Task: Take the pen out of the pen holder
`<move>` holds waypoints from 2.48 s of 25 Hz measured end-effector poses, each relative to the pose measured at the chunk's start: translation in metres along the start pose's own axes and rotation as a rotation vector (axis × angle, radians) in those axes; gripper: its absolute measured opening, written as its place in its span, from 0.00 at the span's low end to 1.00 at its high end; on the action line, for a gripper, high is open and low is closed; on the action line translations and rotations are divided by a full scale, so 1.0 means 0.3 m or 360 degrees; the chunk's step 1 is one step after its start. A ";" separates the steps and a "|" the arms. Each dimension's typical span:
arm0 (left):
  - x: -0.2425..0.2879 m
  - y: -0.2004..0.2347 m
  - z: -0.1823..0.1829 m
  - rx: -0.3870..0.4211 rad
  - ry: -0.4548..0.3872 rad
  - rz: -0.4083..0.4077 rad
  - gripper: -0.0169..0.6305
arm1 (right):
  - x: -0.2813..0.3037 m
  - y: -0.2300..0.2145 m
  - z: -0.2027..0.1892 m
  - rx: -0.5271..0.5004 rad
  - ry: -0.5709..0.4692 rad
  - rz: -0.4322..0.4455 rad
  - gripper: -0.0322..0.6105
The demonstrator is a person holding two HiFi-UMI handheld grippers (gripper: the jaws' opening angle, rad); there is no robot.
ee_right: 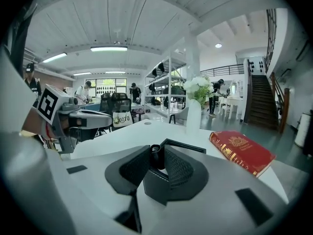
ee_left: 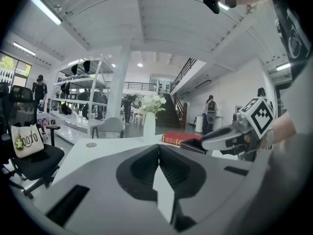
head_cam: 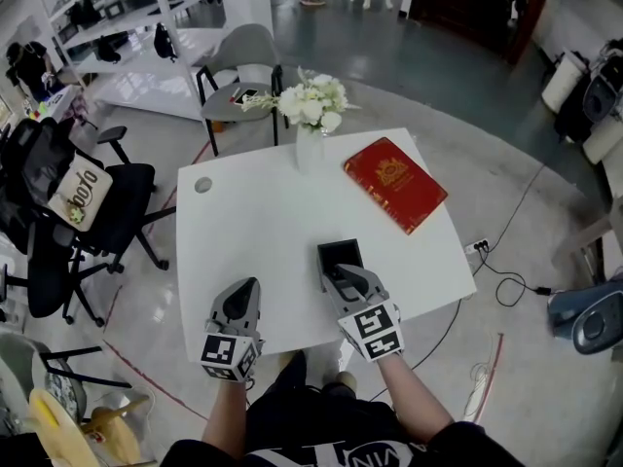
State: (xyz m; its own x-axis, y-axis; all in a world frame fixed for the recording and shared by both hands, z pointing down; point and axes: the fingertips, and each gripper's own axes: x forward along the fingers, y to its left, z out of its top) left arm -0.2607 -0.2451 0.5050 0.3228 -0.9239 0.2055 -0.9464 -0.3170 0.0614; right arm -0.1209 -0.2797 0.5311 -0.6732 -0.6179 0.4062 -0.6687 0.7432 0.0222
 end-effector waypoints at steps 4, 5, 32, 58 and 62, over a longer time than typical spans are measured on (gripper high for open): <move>-0.006 0.003 -0.003 -0.0010 0.0001 0.0014 0.03 | -0.017 -0.041 0.007 0.0031 -0.0030 -0.0026 0.18; -0.010 0.002 -0.002 -0.0013 0.0001 0.0016 0.03 | -0.025 -0.050 0.013 0.0043 -0.0042 -0.0033 0.17; -0.023 -0.086 0.068 0.0035 -0.0084 0.0036 0.03 | -0.256 -0.156 0.304 0.0123 -0.0467 -0.0037 0.16; -0.007 -0.172 0.101 0.0026 -0.0131 -0.0008 0.03 | -0.450 -0.280 0.317 0.0080 -0.0531 -0.0234 0.16; -0.002 -0.175 0.111 0.0025 -0.0142 -0.0012 0.03 | -0.461 -0.291 0.284 0.0076 -0.0505 -0.0256 0.16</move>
State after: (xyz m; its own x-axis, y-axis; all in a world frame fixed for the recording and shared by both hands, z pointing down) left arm -0.2108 -0.2351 0.4691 0.3300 -0.9367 0.1172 -0.9440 -0.3266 0.0474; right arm 0.0038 -0.2810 0.3951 -0.6175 -0.7805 0.0970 -0.7831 0.6217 0.0171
